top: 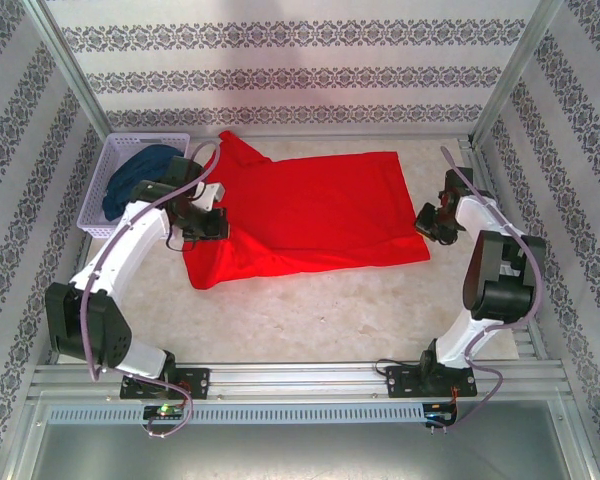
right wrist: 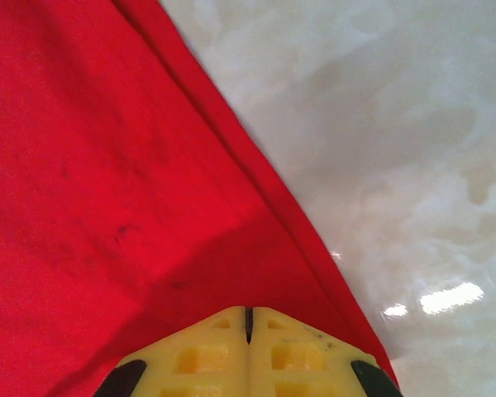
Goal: Fold the inside-out t-shirt
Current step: Fold the T-shirt at the center of the table.
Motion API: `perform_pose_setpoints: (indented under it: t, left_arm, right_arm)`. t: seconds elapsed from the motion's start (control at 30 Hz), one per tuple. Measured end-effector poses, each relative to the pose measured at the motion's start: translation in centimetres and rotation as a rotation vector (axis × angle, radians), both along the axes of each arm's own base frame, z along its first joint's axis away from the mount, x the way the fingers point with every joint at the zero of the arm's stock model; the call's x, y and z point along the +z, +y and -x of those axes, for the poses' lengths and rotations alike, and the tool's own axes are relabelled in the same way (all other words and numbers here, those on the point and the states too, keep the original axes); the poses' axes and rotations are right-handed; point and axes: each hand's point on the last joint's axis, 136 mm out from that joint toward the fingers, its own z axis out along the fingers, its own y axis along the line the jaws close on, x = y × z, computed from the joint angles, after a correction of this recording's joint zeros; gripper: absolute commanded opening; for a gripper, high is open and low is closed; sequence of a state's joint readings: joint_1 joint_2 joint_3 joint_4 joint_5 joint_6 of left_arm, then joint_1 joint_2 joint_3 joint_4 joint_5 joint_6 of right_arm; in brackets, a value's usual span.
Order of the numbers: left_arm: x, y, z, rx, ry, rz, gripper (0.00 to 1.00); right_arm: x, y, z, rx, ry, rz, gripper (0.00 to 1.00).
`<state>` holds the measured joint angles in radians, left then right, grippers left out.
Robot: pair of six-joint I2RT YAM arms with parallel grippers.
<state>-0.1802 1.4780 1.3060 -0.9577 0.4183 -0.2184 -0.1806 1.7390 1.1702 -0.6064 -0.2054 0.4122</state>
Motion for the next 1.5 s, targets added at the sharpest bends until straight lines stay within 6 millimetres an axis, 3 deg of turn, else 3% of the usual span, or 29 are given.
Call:
perform_pose_setpoints:
  t: [0.47,0.73,1.13,1.5]
  left_arm:
    - [1.1,1.5,-2.0,0.05,-0.033,0.004,0.0]
    - [-0.1,1.3,-3.9,0.052,0.004,-0.005,0.0]
    - [0.4,1.1,-8.5,0.057,-0.024,-0.01,0.0]
    - [-1.5,1.2,-11.1,0.06,0.023,-0.042,0.04]
  right_arm:
    - [1.7,-0.1,-3.1,0.012,-0.052,0.005,0.01]
    - [0.5,-0.2,-3.3,0.011,-0.022,0.0,0.01]
    - [0.0,-0.3,-4.3,0.012,-0.019,-0.001,0.01]
    - [-0.1,-0.4,-4.8,0.018,-0.021,0.002,0.03]
